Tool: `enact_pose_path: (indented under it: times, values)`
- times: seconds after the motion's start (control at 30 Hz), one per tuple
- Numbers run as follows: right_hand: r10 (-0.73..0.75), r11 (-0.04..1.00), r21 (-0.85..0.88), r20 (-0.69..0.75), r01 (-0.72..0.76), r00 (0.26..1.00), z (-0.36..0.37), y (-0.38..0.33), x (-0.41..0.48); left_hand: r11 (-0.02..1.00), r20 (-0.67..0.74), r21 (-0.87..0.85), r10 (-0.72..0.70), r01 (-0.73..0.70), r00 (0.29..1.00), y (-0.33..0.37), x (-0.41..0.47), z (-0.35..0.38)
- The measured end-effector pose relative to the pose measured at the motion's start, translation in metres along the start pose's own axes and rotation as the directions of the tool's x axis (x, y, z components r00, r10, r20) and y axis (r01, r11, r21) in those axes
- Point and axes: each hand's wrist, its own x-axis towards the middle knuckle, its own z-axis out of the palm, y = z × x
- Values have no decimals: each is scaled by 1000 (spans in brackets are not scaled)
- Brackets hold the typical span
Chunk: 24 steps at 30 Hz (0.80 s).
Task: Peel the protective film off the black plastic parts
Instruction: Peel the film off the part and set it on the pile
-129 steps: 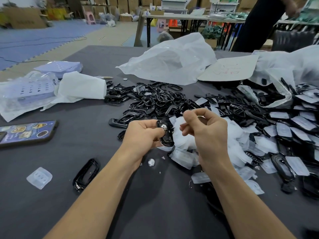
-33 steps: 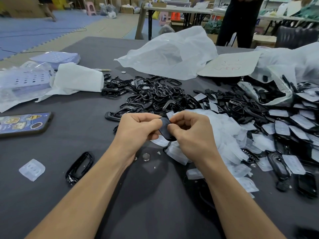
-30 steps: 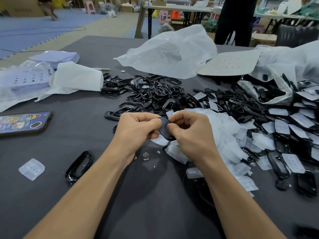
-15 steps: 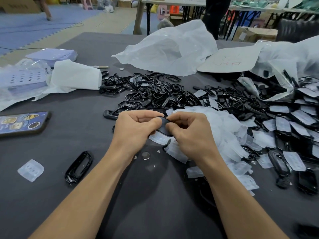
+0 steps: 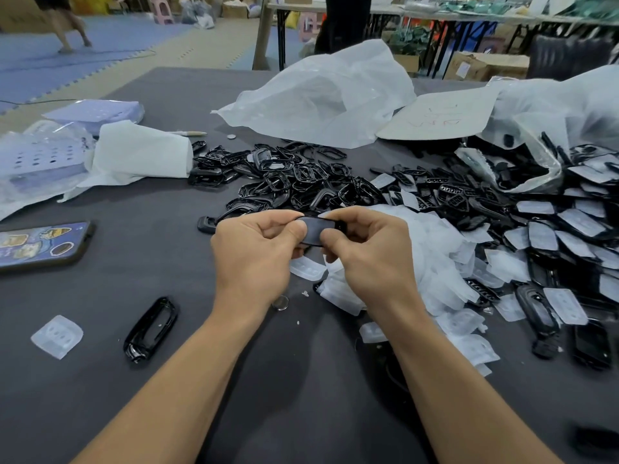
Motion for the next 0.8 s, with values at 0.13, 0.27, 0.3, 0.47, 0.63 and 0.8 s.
enact_pose_path:
  times: [0.13, 0.27, 0.3, 0.47, 0.63, 0.8]
  values:
    - [14, 999, 32, 15, -15, 1000, -8, 3, 3, 990, 99, 127, 54, -67, 994, 1, -3, -2]
    - [21, 999, 23, 103, -24, 994, -7, 3, 3, 964, 232, 236, 64, -120, 971, 5, -2, -10]
    - [32, 999, 19, 116, -34, 993, -7, 3, 4, 965, 230, 240, 50, -106, 972, 4, 1, -11]
    - [60, 998, -10, 97, -60, 993, -7, 5, 5, 969, 171, 235, 30, -70, 985, 3, 2, -8]
    - [2, 993, -114, 42, 3, 999, -3, 5, 0, 984, 188, 166, 34, -65, 982, 1, 0, -8]
    - [-8, 1000, -8, 72, 9, 997, -5, 4, 3, 997, 150, 83, -8, -5, 989, 2, 6, -8]
